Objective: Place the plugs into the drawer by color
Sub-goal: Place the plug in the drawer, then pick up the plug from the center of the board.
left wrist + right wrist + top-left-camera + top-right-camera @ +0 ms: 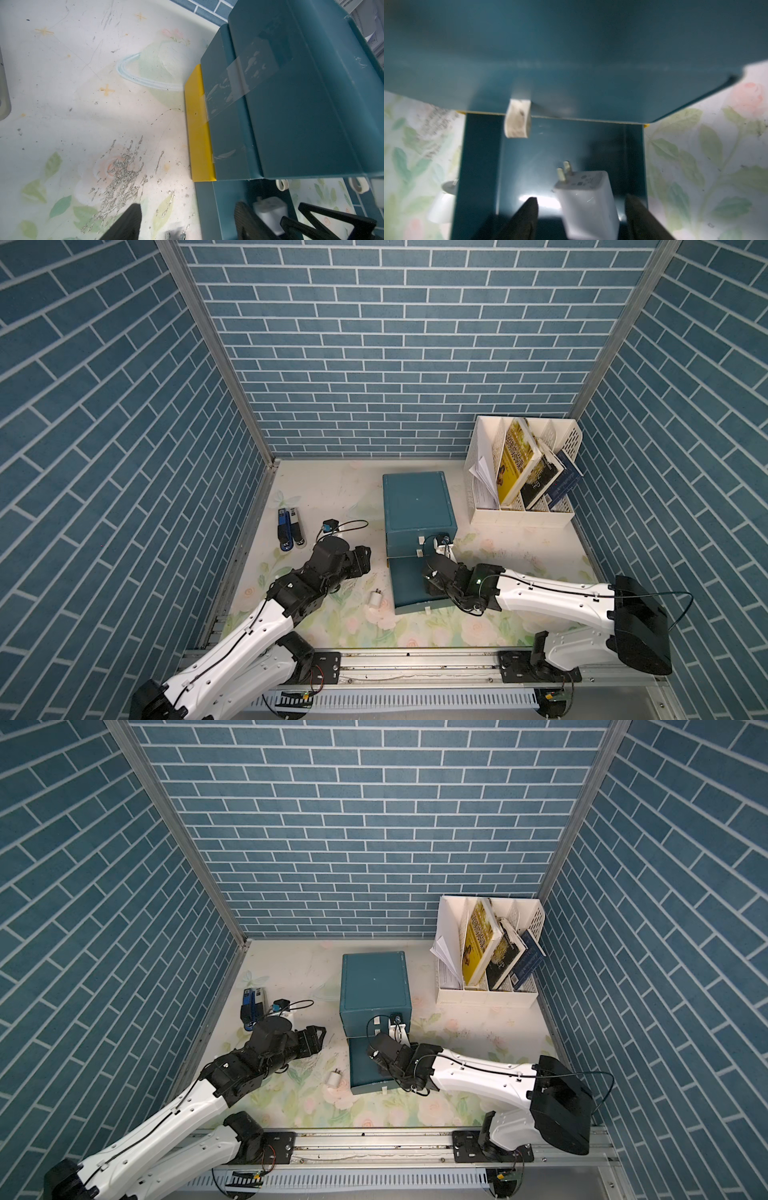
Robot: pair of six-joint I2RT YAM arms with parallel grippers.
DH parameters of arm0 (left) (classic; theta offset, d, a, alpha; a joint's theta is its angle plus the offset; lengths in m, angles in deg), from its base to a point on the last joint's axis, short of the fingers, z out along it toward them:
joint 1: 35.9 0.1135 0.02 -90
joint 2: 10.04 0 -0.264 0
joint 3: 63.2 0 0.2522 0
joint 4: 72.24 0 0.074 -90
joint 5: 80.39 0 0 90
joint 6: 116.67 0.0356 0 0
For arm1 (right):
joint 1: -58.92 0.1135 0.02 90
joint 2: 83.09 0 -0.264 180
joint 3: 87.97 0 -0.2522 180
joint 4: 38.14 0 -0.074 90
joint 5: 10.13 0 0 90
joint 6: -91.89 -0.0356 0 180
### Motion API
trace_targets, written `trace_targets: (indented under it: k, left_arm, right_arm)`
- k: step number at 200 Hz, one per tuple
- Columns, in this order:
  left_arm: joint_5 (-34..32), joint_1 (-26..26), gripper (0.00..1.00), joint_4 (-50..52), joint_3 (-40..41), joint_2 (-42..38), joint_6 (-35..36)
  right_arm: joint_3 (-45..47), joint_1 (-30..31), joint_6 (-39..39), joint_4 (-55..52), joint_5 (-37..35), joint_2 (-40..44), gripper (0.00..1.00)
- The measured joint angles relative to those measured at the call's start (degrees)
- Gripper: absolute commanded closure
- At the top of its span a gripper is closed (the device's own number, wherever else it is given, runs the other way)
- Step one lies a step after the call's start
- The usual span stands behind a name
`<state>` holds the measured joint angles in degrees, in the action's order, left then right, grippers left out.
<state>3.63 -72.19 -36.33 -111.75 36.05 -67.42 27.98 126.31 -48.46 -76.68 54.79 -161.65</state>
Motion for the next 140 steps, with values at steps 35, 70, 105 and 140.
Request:
trace_targets:
  k: [35,70,105,140]
  left_arm:
    - [-0.2,0.0,0.23,0.22,0.22,-0.44,-0.17]
    - [-0.85,-0.7,0.25,0.11,2.45,-2.14,-2.01]
    - [-5.44,-8.5,0.25,0.02,4.76,-3.06,-6.71]
    - [-13.33,-19.74,0.25,0.07,5.68,-1.42,-13.46]
  right_arm:
    - [-2.78,0.0,0.28,-1.01,-1.77,1.01,0.0]
    - [-2.32,0.0,0.02,-2.51,-4.04,6.71,0.0]
    - [0.63,-2.91,-0.5,-2.29,-4.94,15.43,0.0]
    - [0.87,-8.72,-0.79,-3.67,-5.14,16.24,0.0]
